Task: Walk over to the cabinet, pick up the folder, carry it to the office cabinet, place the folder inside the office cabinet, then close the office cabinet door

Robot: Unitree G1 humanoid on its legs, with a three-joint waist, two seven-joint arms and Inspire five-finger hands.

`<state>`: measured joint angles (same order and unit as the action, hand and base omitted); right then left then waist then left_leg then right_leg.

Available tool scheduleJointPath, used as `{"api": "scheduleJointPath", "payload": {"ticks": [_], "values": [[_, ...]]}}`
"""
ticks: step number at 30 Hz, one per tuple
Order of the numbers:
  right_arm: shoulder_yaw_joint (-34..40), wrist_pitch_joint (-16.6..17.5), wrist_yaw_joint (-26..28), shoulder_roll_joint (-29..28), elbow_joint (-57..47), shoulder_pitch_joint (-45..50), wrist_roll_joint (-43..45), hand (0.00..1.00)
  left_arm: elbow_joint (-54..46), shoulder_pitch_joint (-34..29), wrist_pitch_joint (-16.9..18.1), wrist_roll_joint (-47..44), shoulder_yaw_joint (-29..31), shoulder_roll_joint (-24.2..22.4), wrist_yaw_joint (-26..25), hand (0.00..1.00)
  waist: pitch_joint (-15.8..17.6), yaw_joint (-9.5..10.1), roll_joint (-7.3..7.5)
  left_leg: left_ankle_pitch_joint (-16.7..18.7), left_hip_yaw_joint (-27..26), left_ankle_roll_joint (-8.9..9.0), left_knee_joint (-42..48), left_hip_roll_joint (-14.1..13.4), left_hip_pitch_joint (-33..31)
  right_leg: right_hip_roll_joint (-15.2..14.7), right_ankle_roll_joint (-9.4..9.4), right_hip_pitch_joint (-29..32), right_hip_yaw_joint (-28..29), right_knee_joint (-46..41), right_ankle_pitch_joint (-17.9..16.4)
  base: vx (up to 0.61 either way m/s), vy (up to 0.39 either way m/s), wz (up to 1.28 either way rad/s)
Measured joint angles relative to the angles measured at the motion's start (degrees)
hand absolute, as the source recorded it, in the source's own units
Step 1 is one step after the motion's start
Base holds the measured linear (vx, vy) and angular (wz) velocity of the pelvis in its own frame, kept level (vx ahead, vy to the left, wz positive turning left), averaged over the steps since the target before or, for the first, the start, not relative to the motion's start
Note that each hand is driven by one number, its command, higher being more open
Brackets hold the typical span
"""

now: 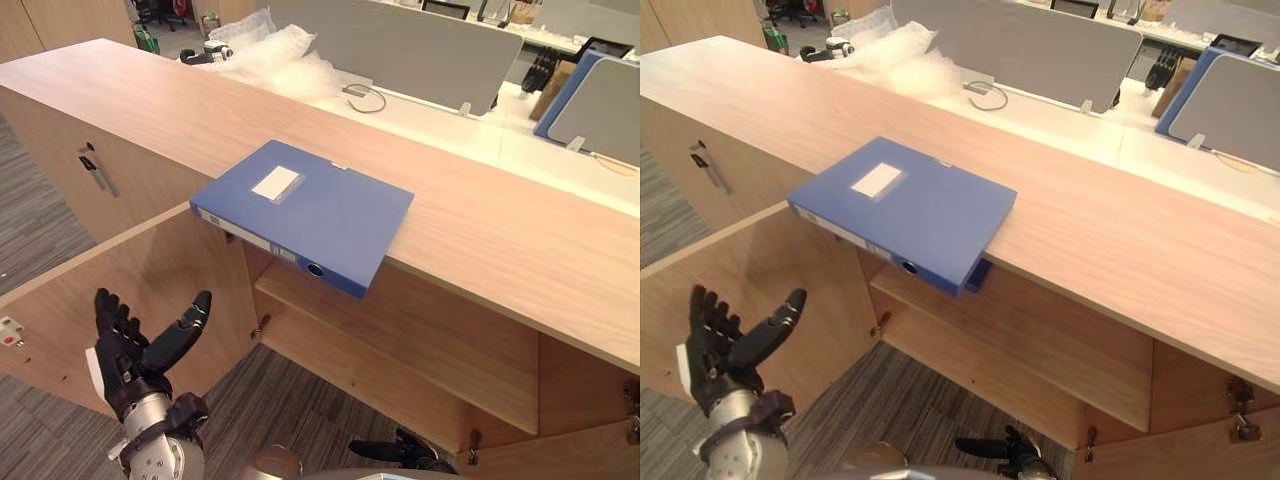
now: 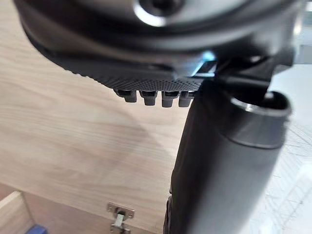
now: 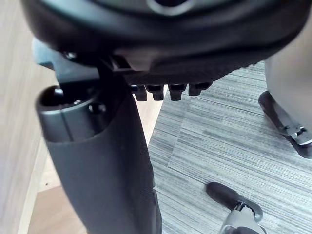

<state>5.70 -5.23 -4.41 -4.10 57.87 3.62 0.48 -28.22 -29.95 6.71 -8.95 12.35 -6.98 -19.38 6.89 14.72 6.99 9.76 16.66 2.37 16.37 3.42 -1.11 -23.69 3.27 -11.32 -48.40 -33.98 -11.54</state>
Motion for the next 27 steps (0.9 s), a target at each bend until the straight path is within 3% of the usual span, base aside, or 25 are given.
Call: {"api": "scheduleJointPath", "payload": {"ticks": [5,9,13,18,27], "values": [[0.02,0.3,-1.31,0.03,0.62,0.23,0.89,1.0,-5.06,0.24,-0.13,17.43,-0.13,0.59,-8.28,1.0,-1.02,0.09,0.39,0.17,-0.01,0.01,-0.13,-0.04,0.12,0.35,0.0,-0.01,0.3,0.77,0.0,0.01,-0.085,-0.03],[0.0,1.62,-2.07,0.46,3.67,0.01,1.84,1.0,-6.61,1.41,-0.57,27.37,-0.8,5.02,-12.81,1.0,-1.51,0.22,-0.15,0.16,-0.07,0.0,-0.26,-0.08,0.22,1.01,0.0,-0.02,1.12,2.08,0.0,-0.02,-0.089,-0.05],[-0.09,2.01,-1.9,1.5,6.67,-0.85,1.8,1.0,-6.62,2.08,-0.62,38.38,-2.42,12.26,-12.76,1.0,-2.08,-0.08,-1.32,-0.01,-0.51,-0.25,-0.25,-0.04,0.44,2.15,0.01,-0.32,2.84,4.96,0.0,-0.03,-0.073,-0.12],[-0.14,2.25,-1.46,3.8,8.39,-1.67,1.33,1.0,-6.62,2.25,-0.57,45.68,-0.29,19.2,-11.07,1.0,-1.74,-1.66,-1.85,-0.43,-1.01,-0.74,-0.27,0.1,1.11,3.28,0.01,-1.6,3.94,8.11,-0.01,-0.05,-0.066,-0.07],[-0.12,2.29,0.29,6.73,8.81,-3.43,-1.18,1.0,-6.59,3.7,-0.43,50.12,2.76,25.2,-8.26,1.0,1.43,-2.35,-2.73,-2.17,-2.5,-1.25,-2.09,0.65,1.94,3.65,0.18,-1.83,6.44,11.45,-0.11,-0.06,-0.038,-0.11]]}}
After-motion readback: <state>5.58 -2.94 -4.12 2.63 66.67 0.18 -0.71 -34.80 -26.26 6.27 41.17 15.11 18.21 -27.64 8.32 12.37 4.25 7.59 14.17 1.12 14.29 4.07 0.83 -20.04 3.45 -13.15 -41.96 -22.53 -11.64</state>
